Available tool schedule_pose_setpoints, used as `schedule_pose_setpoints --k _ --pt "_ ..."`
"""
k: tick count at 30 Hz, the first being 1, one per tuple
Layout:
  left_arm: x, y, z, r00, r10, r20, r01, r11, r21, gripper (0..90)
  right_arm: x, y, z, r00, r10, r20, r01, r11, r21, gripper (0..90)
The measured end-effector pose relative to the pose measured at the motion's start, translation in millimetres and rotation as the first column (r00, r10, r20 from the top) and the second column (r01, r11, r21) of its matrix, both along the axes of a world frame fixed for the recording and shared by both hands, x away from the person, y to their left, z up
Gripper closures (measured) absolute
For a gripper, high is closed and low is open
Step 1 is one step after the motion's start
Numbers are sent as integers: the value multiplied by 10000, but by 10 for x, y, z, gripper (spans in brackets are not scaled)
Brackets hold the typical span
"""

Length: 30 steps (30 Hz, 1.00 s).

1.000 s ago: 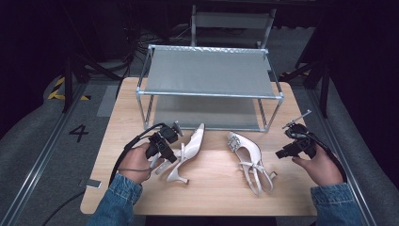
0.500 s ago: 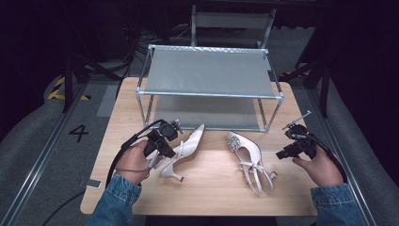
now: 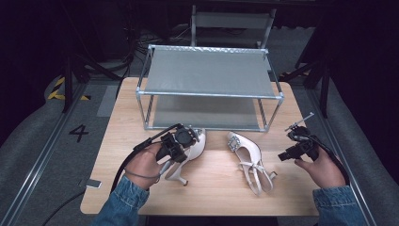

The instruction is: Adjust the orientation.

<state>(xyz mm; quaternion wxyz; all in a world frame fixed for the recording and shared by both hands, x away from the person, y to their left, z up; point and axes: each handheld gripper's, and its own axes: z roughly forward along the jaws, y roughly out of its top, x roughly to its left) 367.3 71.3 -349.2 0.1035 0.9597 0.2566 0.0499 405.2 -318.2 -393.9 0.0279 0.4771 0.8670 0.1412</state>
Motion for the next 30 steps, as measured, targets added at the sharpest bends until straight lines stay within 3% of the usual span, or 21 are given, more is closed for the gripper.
schedule_pose_setpoints --k 6,12,18,22,30 --pt "6 -190 -86 9984 -389 -421 376 9988 -307 807 -15 -18 -19 9999 -57 -91 58 10000 61 518" --pt "33 -319 -174 9932 -617 -984 596 9979 -246 807 -56 -73 -15 9998 -171 -91 172 9999 13 515" --pt "87 -307 -137 9885 -377 -1463 192 9918 -1261 700 -85 -129 -16 9994 -334 -86 334 9994 21 511" --pt "120 -348 -203 9821 -306 -1860 32 9893 -1455 638 -91 -128 -29 9994 -340 -113 340 9994 46 509" --pt "173 -491 -435 9810 -7 -1939 -247 9914 -1284 591 -106 -141 -48 9992 -349 -190 350 9994 33 508"
